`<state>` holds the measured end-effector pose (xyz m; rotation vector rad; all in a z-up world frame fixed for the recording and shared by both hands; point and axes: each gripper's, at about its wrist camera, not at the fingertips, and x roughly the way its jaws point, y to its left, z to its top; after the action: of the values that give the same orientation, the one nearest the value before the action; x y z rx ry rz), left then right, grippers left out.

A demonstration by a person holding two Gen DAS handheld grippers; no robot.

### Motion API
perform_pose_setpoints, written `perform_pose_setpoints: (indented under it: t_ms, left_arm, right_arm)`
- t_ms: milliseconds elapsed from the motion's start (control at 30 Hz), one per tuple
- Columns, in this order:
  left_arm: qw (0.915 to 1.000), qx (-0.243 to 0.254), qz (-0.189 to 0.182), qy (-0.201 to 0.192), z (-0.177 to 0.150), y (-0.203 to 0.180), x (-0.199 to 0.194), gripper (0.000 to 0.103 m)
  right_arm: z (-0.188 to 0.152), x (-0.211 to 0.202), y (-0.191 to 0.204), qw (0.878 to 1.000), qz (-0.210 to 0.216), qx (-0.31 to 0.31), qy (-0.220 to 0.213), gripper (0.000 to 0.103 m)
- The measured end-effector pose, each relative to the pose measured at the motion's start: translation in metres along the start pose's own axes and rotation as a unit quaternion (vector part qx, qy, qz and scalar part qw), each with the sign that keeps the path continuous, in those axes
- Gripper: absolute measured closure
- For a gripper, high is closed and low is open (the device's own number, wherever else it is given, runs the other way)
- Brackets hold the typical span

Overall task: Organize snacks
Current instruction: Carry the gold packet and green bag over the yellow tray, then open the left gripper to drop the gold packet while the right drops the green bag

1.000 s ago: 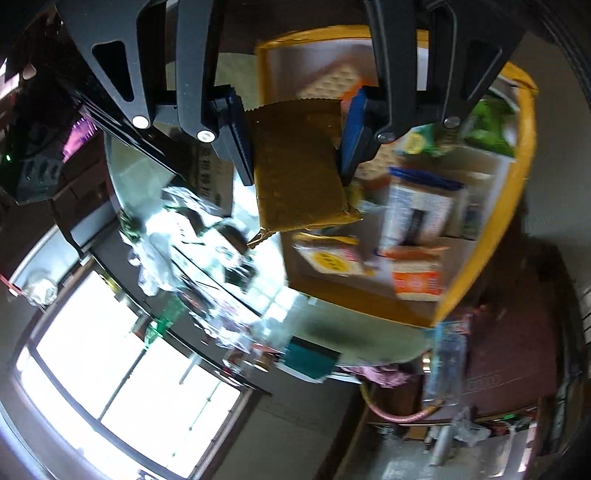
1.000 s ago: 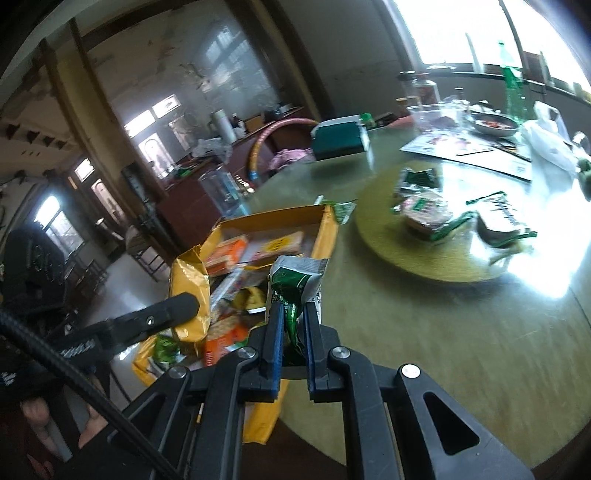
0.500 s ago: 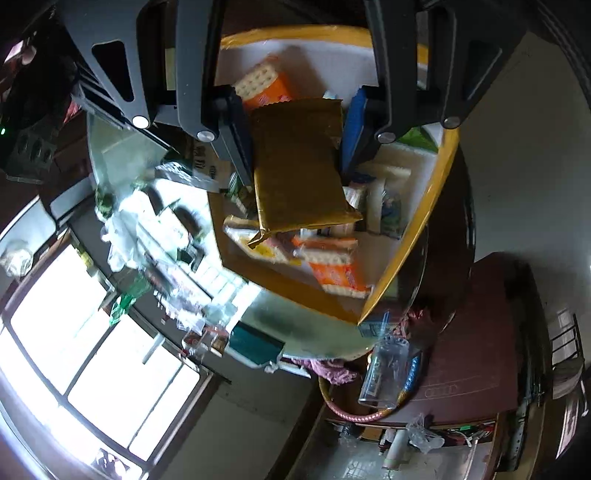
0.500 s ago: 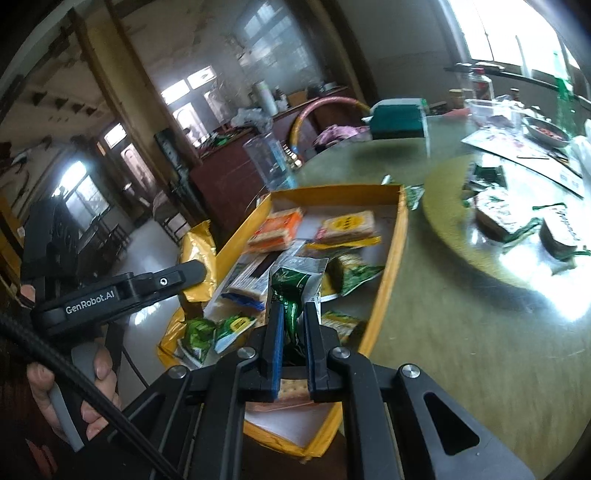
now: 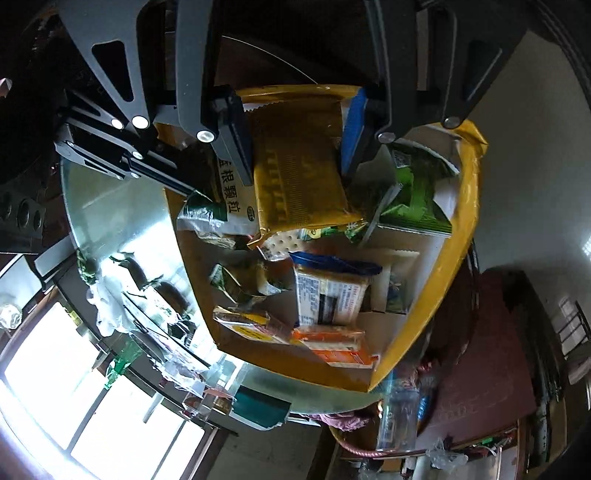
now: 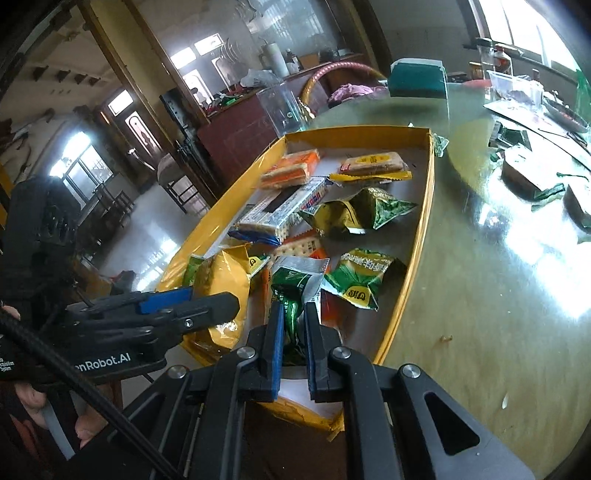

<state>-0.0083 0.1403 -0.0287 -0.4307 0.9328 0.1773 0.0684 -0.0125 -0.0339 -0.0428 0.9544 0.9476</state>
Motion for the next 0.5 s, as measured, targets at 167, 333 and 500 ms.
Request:
perform_pose_setpoints:
  t_ms: [167, 333, 500]
  left_arm:
    - [0.9999, -0.012, 0.009, -0.004, 0.001, 0.001, 0.000, 0.048]
    - [0.9986, -0.016, 0.006, -0.050, -0.001, -0.004, -0.013, 0.033]
    - [0.9963, -0.024, -0.011, -0.082, 0.001, -0.019, -0.023, 0.032]
  right_arm:
    - [-0.004, 0.002, 0.002, 1.000, -0.003, 0.001, 0.004, 0.091]
    - [-0.007, -0.014, -0.004, 1.000, -0.003, 0.011, -0.021, 0.059]
    - [-0.009, -0.041, -0.020, 0.997, 0.019, 0.039, -0.066, 0.053]
